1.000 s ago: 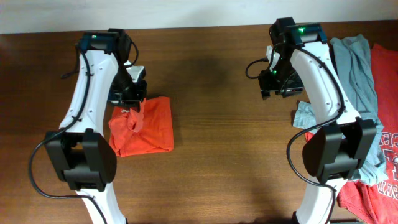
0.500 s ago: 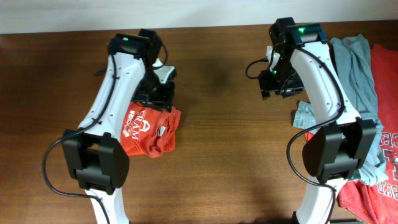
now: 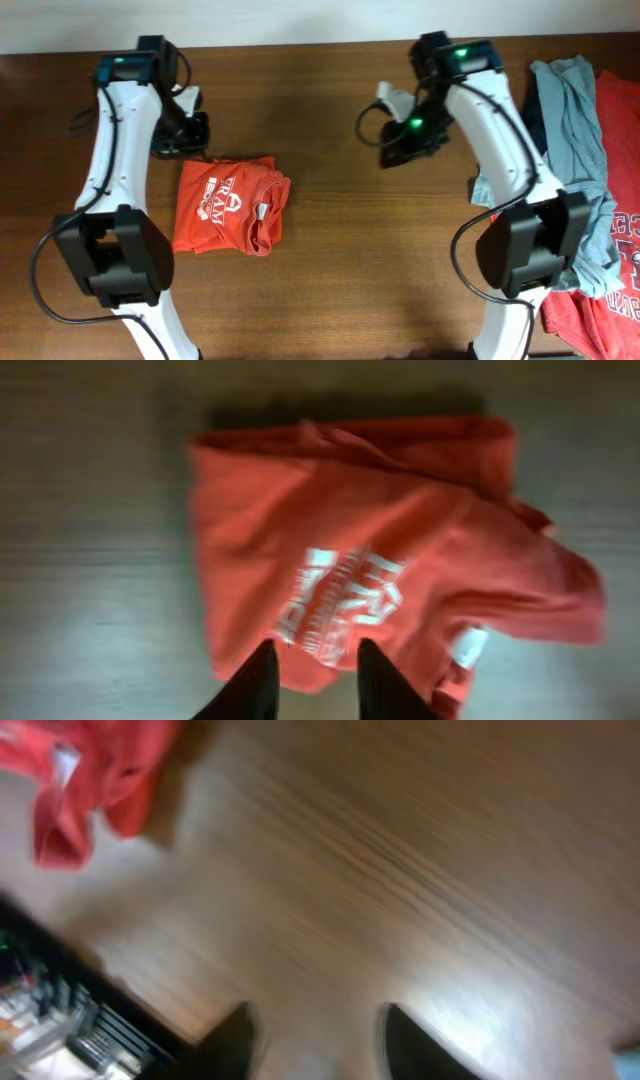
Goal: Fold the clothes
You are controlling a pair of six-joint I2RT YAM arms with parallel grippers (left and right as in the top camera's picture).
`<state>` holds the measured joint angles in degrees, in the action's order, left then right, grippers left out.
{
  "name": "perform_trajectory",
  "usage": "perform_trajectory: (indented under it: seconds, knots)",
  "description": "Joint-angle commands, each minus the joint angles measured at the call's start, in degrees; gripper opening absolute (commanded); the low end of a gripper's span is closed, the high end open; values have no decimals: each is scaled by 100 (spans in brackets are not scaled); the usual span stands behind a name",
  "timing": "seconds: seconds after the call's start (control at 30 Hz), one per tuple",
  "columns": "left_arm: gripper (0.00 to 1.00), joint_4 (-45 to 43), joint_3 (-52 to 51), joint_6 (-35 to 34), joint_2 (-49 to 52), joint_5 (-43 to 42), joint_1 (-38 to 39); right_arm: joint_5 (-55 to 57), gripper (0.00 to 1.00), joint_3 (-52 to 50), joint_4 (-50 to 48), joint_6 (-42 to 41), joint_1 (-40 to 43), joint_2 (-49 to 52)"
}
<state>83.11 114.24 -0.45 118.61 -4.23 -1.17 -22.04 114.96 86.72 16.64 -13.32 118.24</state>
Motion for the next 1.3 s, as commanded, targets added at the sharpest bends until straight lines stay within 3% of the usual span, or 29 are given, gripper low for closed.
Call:
perform_trajectory:
  seconds: [0.0, 0.1, 0.17, 0.23, 0.43, 0.5, 0.57, 0.7, 0.83, 1.03, 1.17, 1.27]
  knots:
    - [32, 28, 7, 157, 295, 240, -42, -426, 56, -24, -297, 411, -586, 74]
    - [33, 0, 7, 153, 588, 684, -79, -433, 58, -31, -695, 328, -966, 216]
    - [33, -107, 7, 151, 778, 1064, -96, -437, 71, -31, -970, 85, -1156, 323]
    - [36, -225, 7, 153, 859, 1182, -103, -439, 75, -31, -1119, 85, -1276, 402]
    - [39, -708, 7, 151, 1196, 1263, -103, -481, 78, -31, -1648, -236, -1735, 658]
    - [38, -754, 7, 153, 1399, 1266, -103, -684, 65, -31, -1716, -256, -1910, 758]
    - [38, -778, 7, 153, 1624, 1272, -105, -1003, 41, -31, -1812, -195, -2129, 859]
    - [38, -855, 7, 146, 1803, 1292, -129, -1456, 12, -31, -2341, -216, -2317, 868]
    - [39, -881, 7, 146, 1895, 1375, -245, -1698, 10, -31, -2999, -415, -2428, 970]
    - [38, -820, 7, 107, 1974, 1370, -426, -1545, 10, -31, -3161, -431, -2393, 1596]
    - [38, -745, 7, 109, 1974, 1370, -463, -1010, 10, -31, -3469, -461, -2282, 2114]
    - [38, -682, 7, 109, 1974, 1373, -463, 105, 10, -31, -3775, -1180, -2015, 2352]
